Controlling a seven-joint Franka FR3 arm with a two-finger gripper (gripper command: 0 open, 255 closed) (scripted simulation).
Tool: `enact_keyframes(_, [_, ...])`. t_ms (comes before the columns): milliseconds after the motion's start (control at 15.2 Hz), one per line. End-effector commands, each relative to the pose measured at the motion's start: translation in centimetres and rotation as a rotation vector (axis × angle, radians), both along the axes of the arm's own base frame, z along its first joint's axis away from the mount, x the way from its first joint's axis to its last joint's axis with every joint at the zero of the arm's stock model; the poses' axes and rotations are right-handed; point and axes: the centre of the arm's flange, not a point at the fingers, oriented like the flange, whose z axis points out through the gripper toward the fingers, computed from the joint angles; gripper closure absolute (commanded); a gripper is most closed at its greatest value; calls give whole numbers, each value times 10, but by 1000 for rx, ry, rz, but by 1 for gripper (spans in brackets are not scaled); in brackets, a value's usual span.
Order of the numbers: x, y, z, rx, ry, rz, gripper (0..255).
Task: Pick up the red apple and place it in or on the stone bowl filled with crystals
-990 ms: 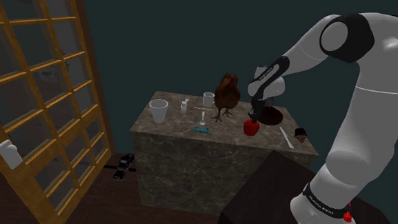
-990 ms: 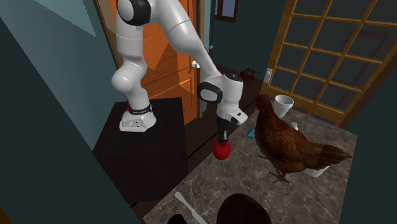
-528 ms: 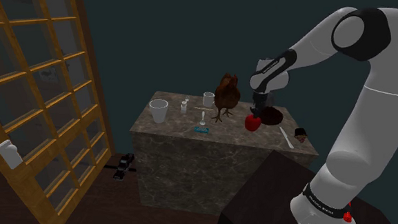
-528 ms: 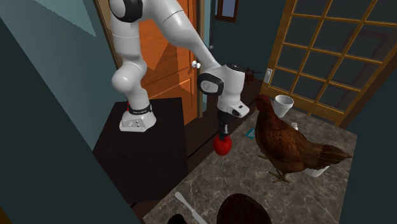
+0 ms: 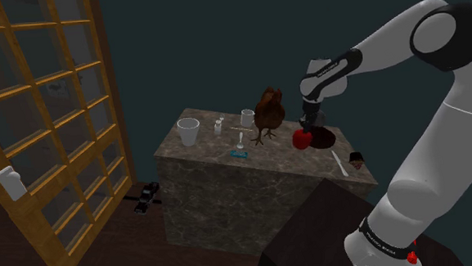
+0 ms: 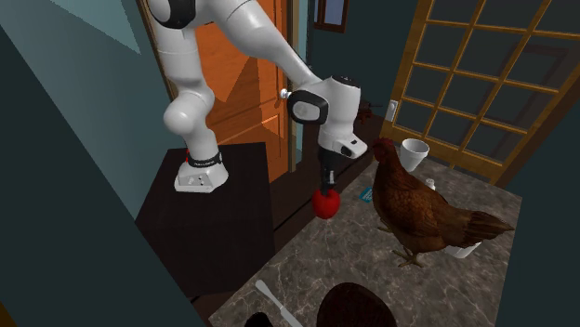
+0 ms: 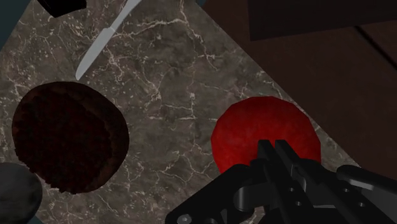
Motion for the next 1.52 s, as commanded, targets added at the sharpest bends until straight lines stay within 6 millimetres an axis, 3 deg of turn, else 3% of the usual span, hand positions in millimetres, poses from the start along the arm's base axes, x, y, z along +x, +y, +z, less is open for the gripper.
enact_keyframes(0, [0,-1,10,0,0,0,255])
enact_keyframes(528, [0,-1,50,0,0,0,255])
enact_keyframes(1452, [1,-182,87,0,0,0,255])
